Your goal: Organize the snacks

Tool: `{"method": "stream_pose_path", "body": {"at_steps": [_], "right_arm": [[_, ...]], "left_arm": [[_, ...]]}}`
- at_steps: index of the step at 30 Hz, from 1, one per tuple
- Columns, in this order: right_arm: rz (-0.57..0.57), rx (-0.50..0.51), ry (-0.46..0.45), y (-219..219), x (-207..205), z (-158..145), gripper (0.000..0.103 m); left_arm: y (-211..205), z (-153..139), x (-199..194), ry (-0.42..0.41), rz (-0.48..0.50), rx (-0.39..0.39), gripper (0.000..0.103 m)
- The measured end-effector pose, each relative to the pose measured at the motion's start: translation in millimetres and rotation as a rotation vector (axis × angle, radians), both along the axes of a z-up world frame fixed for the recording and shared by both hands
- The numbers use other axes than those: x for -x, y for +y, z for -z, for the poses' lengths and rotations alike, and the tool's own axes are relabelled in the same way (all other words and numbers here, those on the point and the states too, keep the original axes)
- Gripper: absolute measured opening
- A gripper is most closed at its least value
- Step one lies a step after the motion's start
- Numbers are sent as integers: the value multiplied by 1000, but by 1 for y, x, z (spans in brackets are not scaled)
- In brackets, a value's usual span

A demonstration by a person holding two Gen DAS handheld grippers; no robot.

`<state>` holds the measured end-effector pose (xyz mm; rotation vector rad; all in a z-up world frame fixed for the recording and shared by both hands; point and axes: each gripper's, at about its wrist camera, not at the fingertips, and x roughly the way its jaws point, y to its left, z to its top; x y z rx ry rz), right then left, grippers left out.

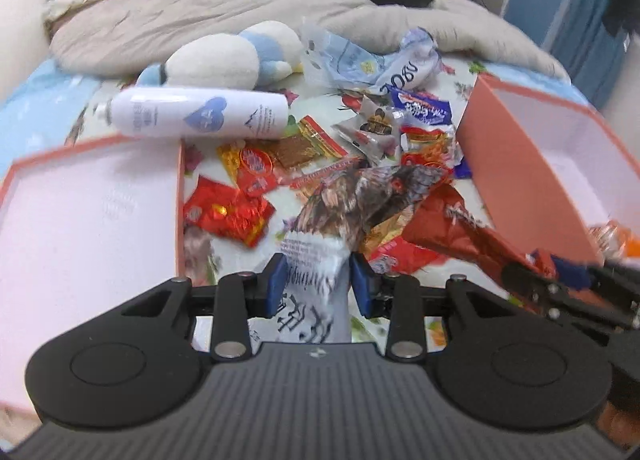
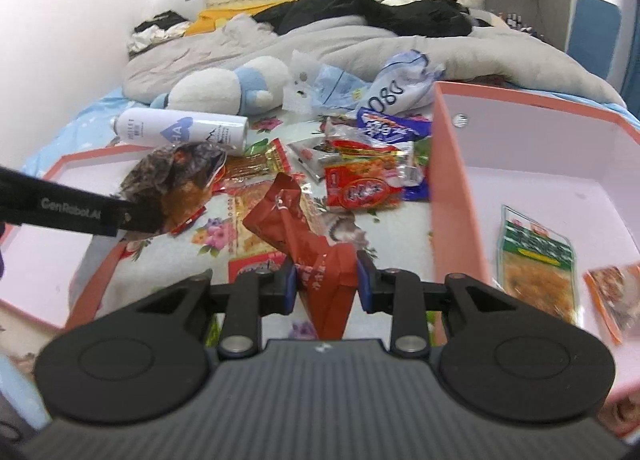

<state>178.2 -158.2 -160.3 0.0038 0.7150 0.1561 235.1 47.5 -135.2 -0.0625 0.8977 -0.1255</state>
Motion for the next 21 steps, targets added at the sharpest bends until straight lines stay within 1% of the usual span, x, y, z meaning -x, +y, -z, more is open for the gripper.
{"method": "stream_pose_path", "body": {"at_steps": [2, 5, 8, 13, 21], "right_arm": [[6, 1, -6, -3, 13, -3, 32], [5, -3, -17, -5, 30, -8, 32], [-4, 0, -19, -5, 40, -8, 32], [-4, -8, -19, -5, 50, -8, 32], [23, -22, -58, -14, 55, -24, 32]], "left_arm": [[2, 0, 12, 8, -29, 53, 36], [1, 0, 29, 13, -63, 90, 35], [-3, 3, 40, 9, -79, 76, 33], [-1, 5, 51, 15, -102, 91, 31], [3, -13, 63, -5, -152, 133, 30]]}}
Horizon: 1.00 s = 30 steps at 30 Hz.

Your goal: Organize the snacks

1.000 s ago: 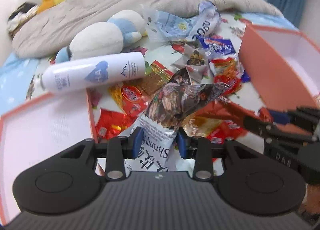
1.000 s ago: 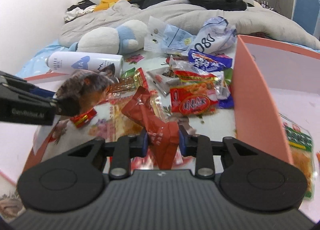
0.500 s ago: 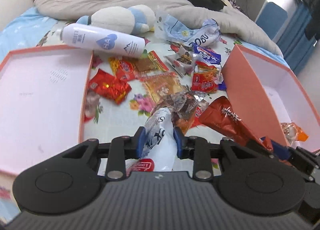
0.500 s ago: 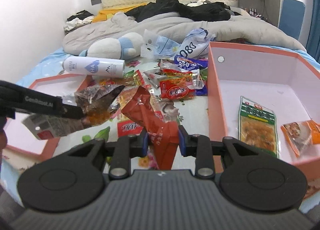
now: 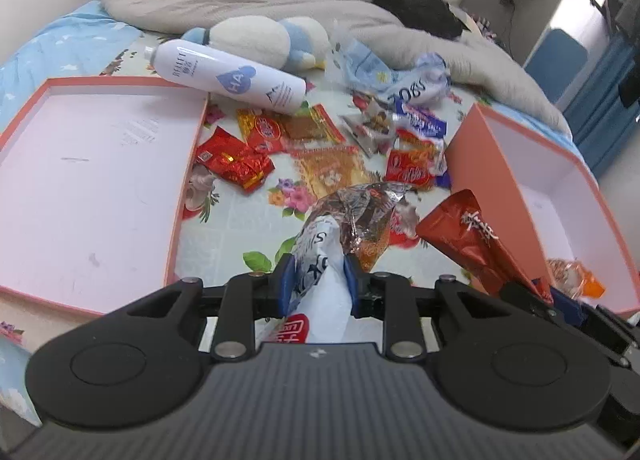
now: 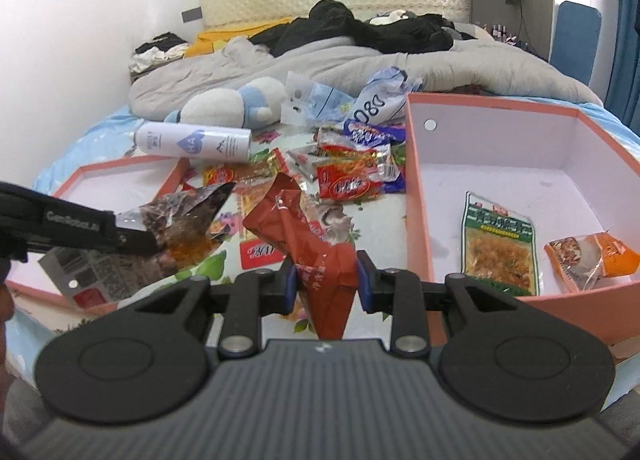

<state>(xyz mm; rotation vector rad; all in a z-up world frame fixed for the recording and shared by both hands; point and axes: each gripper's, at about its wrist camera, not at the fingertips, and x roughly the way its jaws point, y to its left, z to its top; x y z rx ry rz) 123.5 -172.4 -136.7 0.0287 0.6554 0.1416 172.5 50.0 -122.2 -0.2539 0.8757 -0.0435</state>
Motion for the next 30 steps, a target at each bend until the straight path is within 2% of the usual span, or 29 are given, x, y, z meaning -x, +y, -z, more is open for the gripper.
{"method": "stream_pose_path", "body": {"at_steps": [16, 19, 30], "right_arm": [[35, -17, -113, -15, -1, -52, 32], [50, -17, -138, -24, -3, -63, 32], [123, 7, -225, -70, -18, -101, 32]], "left_arm": [[-18, -62, -10, -100, -30, 76, 30], [-28, -74, -16, -115, -26, 67, 30], [-78, -112, -42, -172, 47, 125, 30]]}}
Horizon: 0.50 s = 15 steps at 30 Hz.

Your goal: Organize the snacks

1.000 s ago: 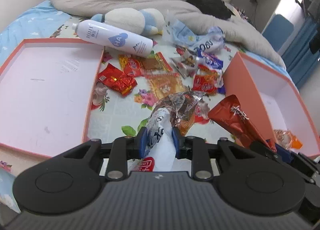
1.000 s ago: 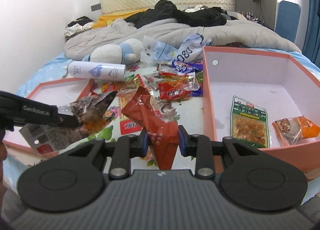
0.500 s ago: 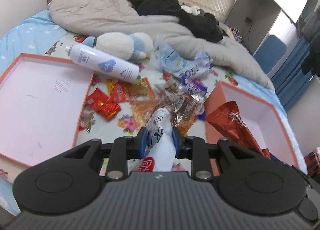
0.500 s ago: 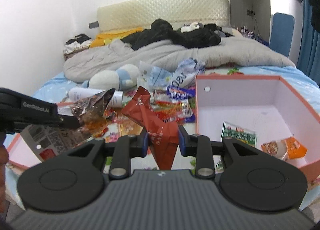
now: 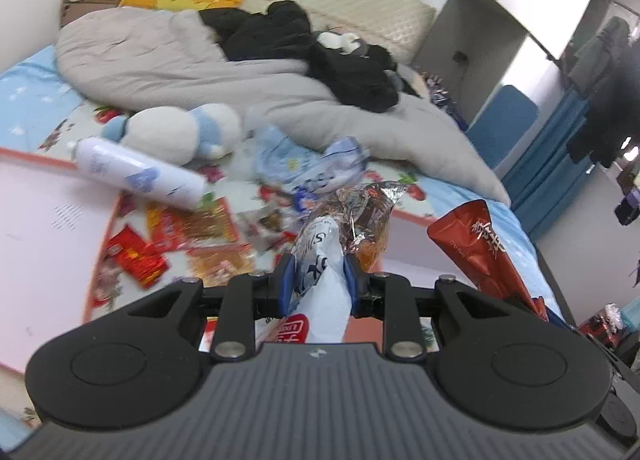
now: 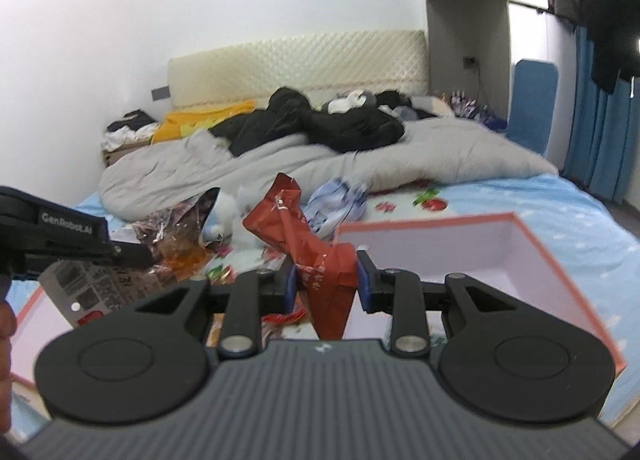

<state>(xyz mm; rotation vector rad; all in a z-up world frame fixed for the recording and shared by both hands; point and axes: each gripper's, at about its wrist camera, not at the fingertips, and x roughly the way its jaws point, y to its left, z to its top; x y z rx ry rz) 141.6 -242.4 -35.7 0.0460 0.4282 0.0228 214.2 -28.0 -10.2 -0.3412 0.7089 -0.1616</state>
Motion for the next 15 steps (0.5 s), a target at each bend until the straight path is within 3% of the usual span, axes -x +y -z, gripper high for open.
{"method": "stream_pose_path", "body": {"at_steps": [8, 15], "right_arm": [[79, -10, -40, -50, -7, -10, 32], [133, -28, 1, -92, -13, 8, 32]], "left_arm": [[-58, -13, -16, -20, 70, 25, 30], [-109, 5, -36, 33, 134, 20, 30]]}}
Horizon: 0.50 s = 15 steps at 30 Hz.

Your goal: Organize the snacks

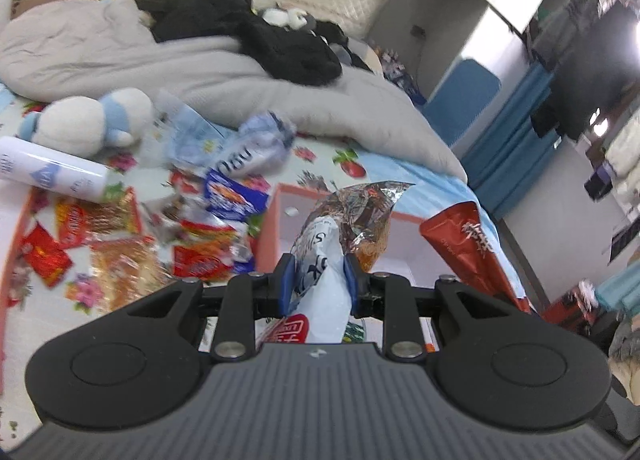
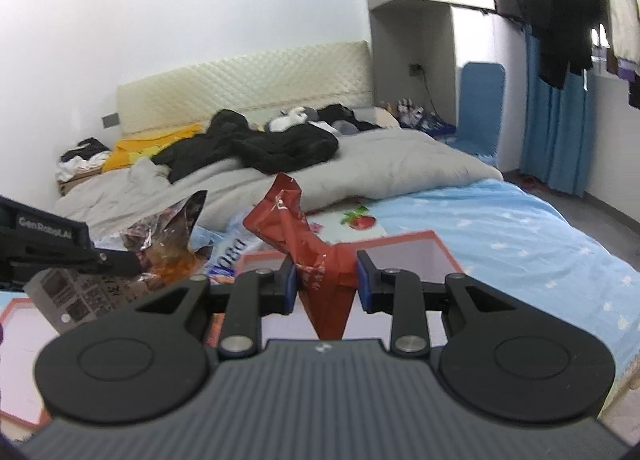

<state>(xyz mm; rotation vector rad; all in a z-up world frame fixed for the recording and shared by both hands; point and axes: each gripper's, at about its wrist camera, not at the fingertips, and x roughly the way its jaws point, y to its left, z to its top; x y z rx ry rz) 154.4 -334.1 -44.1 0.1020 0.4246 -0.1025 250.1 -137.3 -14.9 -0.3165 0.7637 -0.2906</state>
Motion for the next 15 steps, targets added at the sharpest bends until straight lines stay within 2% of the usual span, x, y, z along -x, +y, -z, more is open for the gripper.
{"method": "stream_pose_path", "body": {"at_steps": [9, 15], "right_arm": [[48, -38, 97, -46, -15, 37, 32], [28, -38, 175, -54, -26, 63, 32]], "left_arm": [[-53, 37, -37, 101, 56, -28, 30], [-67, 62, -50, 161, 75, -50, 31]]}}
